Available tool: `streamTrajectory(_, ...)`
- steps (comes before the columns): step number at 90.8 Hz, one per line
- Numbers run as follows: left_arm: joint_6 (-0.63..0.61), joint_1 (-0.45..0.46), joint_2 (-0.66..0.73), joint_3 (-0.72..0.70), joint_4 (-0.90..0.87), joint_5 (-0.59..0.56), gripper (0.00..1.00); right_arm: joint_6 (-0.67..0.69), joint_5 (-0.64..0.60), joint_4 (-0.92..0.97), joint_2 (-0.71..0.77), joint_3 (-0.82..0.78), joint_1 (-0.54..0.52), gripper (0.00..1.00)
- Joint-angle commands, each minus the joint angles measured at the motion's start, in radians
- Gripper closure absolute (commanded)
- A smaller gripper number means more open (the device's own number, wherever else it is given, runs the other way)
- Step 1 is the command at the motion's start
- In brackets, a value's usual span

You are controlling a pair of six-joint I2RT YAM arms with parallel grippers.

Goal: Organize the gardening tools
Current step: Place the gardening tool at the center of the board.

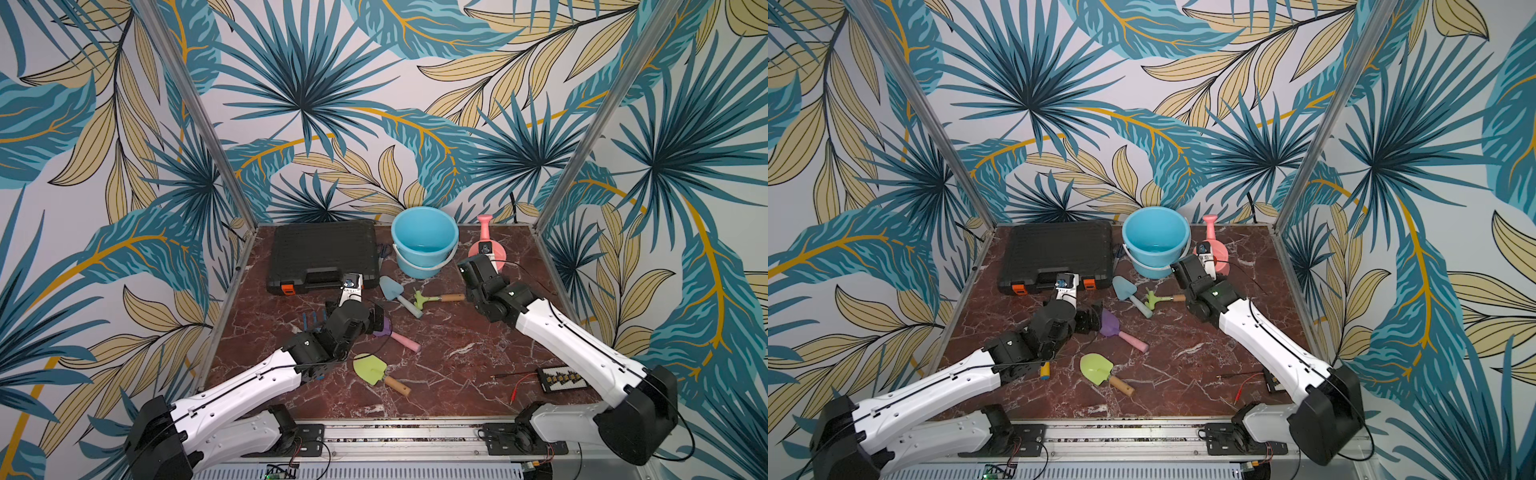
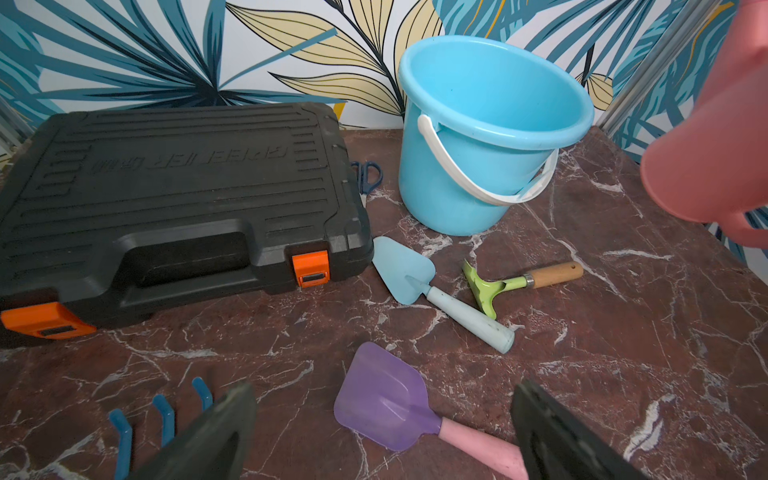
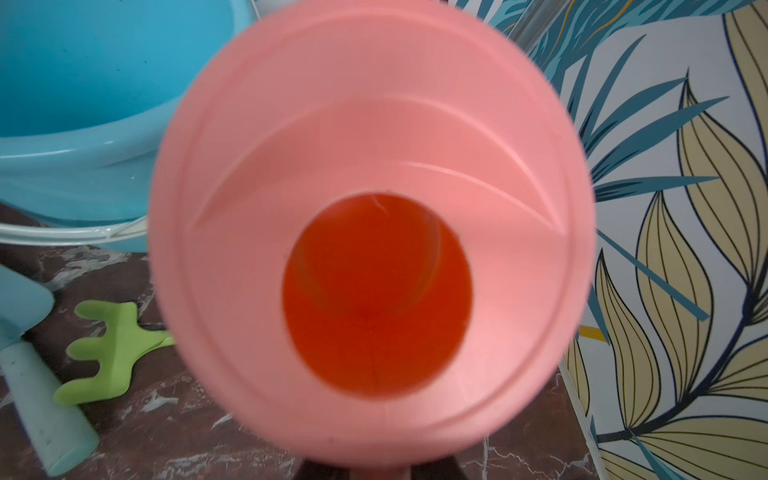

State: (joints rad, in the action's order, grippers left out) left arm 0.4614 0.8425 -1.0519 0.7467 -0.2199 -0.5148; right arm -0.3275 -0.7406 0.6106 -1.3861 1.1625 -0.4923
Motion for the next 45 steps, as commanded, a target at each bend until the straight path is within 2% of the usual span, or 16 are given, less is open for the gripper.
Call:
streamTrajectory(1,-0.007,-0.004,-0.007,-0.007,0.016,0.021,0.0,0.083,0.088,-0.121,-0.102,0.039,0.082,1.0)
streamTrajectory(23,-0.01,-0.004,-0.008,-0.009,0.017,0.029,0.0,0.134,0.353,-0.247,-0.303,0.092,0.242,0.97)
streamTrajectory(32,-0.011,-0.004,-0.015,-0.007,0.018,0.031,0.0,0.164,0.367,-0.249,-0.385,0.117,0.257,0.98)
streamTrajectory(45,-0.01,-0.005,-0.017,-0.005,0.014,0.033,0.0,0.187,0.421,-0.294,-0.409,0.095,0.278,0.98)
